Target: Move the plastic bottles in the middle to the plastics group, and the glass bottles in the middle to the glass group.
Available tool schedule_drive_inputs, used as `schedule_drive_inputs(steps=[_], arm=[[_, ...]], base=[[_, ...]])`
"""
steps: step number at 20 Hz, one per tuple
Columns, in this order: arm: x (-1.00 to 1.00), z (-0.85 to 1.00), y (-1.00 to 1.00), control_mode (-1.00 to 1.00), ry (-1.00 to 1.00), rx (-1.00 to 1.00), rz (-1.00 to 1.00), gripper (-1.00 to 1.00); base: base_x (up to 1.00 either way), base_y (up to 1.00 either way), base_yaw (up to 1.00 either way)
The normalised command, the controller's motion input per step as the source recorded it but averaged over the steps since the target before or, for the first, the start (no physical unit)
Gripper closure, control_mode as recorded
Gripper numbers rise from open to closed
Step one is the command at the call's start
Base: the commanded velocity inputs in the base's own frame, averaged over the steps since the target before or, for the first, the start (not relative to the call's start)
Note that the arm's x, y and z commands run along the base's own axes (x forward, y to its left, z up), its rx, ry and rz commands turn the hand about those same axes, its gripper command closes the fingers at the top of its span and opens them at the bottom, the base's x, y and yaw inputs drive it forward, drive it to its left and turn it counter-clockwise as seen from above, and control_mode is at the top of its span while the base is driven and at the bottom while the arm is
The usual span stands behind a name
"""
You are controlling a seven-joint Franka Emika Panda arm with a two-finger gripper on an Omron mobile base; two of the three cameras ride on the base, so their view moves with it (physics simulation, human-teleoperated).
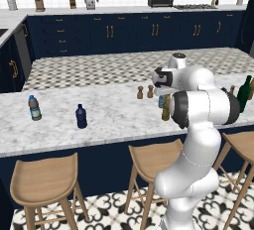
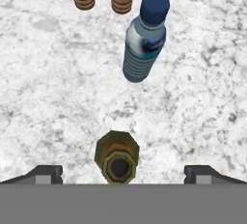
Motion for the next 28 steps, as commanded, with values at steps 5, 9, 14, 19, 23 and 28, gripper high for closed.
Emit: schedule_drive_inputs(steps=[5,9,14,19,23,28], arm=[[0.02,-0.15,0.05,-1.00,0.00,0.00,0.00,-1.00],[0.29,-0.11,0.07,-1.00,0.00,0.00,0.00,-1.00],[0.06,-0.03,0.00,-1.00,0.00,0.00,0.00,-1.00],[-0.04,-0.10,-0.06,-1.00,-0.01,0.00,0.02,1.00],[-0.10,-0.06,-0.14,-1.00,-0.08,0.00,0.05,1.00],[-0.17,0.17,-0.05,-1.00,-0.13,0.00,0.09,1.00]], base=[[0.00,0.00,0.00],[0.00,0.00,0.00],[0.00,0.00,0.00],[0.00,0.00,0.00],[0.00,0.00,0.00],[0.00,0.00,0.00]])
